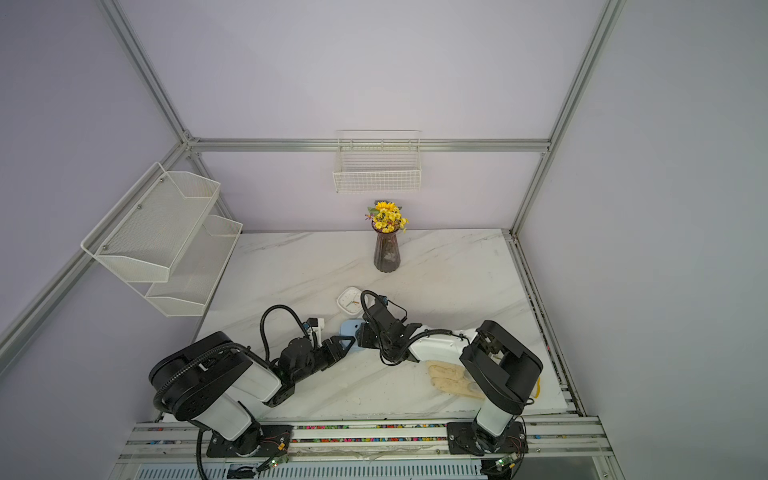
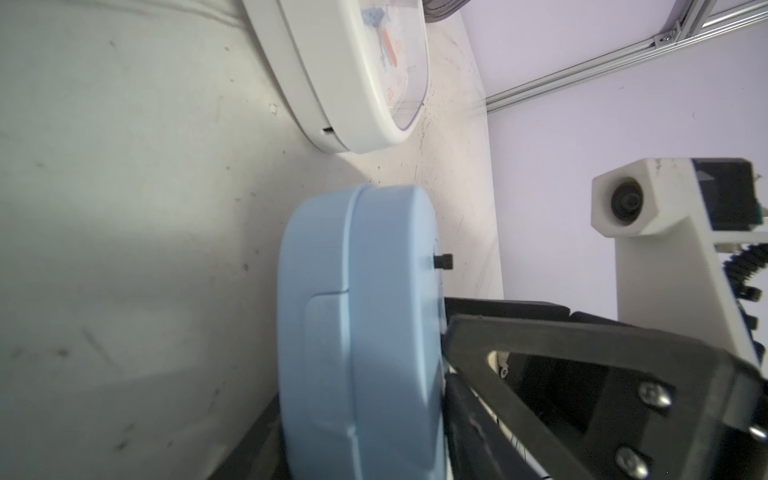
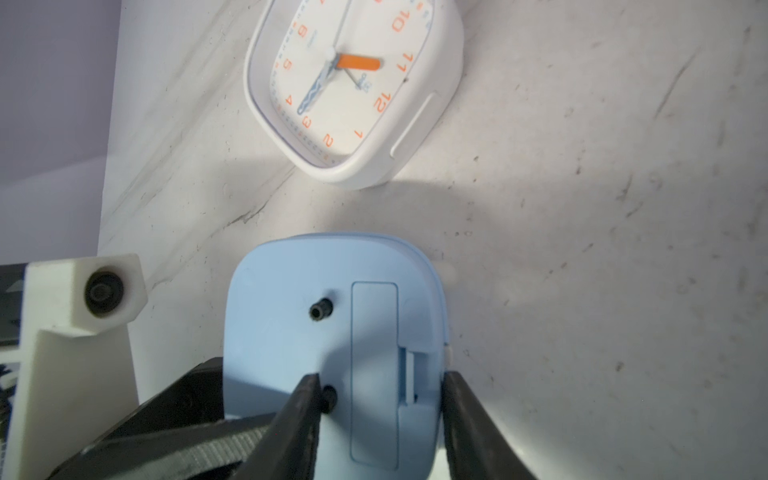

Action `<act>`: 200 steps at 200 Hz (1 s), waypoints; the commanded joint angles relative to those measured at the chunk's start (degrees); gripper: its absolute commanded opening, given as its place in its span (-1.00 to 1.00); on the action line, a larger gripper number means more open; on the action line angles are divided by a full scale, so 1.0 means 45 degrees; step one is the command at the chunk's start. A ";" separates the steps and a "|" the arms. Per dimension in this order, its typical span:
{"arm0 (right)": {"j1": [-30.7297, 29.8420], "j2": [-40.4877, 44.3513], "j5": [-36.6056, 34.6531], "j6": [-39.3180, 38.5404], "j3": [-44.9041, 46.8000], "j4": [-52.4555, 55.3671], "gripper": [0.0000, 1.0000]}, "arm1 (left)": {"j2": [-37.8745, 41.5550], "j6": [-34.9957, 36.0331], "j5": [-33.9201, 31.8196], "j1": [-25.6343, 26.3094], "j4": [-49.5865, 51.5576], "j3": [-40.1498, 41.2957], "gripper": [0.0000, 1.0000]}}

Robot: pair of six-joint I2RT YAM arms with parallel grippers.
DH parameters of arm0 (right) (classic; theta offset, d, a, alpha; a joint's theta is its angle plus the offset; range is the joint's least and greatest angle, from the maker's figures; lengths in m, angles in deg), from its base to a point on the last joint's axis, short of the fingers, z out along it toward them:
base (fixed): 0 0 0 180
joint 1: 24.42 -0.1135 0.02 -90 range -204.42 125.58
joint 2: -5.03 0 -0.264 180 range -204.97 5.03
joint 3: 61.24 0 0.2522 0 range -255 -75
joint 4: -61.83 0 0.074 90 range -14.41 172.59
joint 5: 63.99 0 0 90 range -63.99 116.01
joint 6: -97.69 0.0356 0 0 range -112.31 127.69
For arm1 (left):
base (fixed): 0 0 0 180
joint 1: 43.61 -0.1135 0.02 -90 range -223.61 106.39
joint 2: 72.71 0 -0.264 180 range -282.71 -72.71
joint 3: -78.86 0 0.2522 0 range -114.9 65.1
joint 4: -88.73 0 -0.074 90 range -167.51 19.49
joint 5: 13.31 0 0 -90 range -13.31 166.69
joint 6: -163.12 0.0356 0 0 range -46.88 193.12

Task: Insert the battery into the alarm
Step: Adjust the alarm at the center of the board.

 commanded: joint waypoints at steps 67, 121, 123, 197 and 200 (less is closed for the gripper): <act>0.0154 -0.0159 0.1099 0.0444 0.0827 0.0404 -0.05 | 0.2126 0.0239 -0.0387 0.0142 -0.0679 0.0368 -0.20; 0.0159 0.0327 0.1302 0.0329 0.0960 0.0017 0.17 | 0.4158 0.0686 -0.0883 0.0282 0.2948 -0.0130 -0.45; 0.0152 0.0378 0.1296 0.0314 0.0965 -0.0003 0.19 | 0.4230 0.0706 -0.0936 0.0275 0.3141 -0.0148 -0.47; 0.0149 0.2902 0.0475 -0.0330 0.1497 0.0108 0.45 | 0.9173 0.3197 -0.3808 0.0398 1.4032 -0.2379 -0.89; 0.0149 0.3041 0.0383 -0.0371 0.1543 0.0100 0.45 | 0.9300 0.3323 -0.3929 0.0403 1.4364 -0.2496 -0.91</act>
